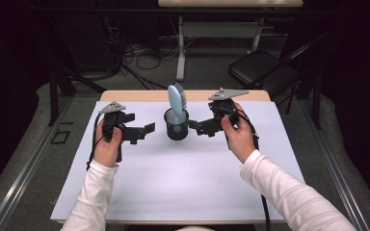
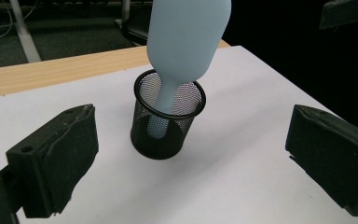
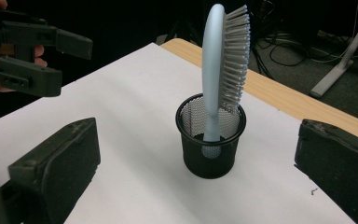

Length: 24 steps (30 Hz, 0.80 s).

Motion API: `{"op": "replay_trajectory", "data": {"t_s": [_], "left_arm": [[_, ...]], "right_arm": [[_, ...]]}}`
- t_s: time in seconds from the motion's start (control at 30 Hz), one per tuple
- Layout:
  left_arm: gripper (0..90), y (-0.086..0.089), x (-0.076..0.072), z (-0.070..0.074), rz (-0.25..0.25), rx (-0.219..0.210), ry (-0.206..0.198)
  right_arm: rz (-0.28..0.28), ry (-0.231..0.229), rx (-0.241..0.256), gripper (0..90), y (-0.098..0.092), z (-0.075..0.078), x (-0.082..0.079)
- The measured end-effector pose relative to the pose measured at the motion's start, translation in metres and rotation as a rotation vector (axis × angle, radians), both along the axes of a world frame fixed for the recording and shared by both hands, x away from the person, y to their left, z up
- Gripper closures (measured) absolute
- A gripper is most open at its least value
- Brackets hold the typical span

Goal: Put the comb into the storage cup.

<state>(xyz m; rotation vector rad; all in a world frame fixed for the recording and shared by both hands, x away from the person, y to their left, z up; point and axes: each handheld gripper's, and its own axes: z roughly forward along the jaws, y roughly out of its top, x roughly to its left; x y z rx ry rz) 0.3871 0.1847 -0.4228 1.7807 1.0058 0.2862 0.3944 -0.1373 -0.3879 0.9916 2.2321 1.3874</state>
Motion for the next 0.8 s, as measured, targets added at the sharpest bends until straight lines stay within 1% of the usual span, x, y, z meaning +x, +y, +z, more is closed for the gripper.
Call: {"op": "replay_trajectory", "data": {"t_s": [0.1,0.2,0.4,0.5,0.63,0.8], "left_arm": [[2.7,0.0,-0.001,0.002,-0.013,-0.005,0.005],[2.7,0.0,-0.002,0.003,-0.029,-0.008,0.008],[2.7,-0.001,-0.003,0.003,-0.029,-0.015,0.01],[2.7,-0.002,-0.003,0.003,-0.03,-0.01,0.009],[2.7,-0.002,-0.003,0.004,-0.028,-0.011,0.009],[2.7,-0.003,-0.004,0.003,-0.031,-0.003,0.011]], "right_arm": [[0.004,0.018,0.003,0.0,-0.002,-0.003,-0.002],[0.007,0.018,-0.002,0.0,-0.004,-0.004,-0.004],[0.005,0.01,-0.006,0.0,-0.007,-0.005,-0.005],[0.003,0.012,-0.01,0.0,-0.009,-0.006,-0.006],[0.004,0.017,0.003,0.2,-0.011,-0.007,-0.006],[-0.002,0.02,0.003,0.6,-0.014,-0.009,-0.006]]}}
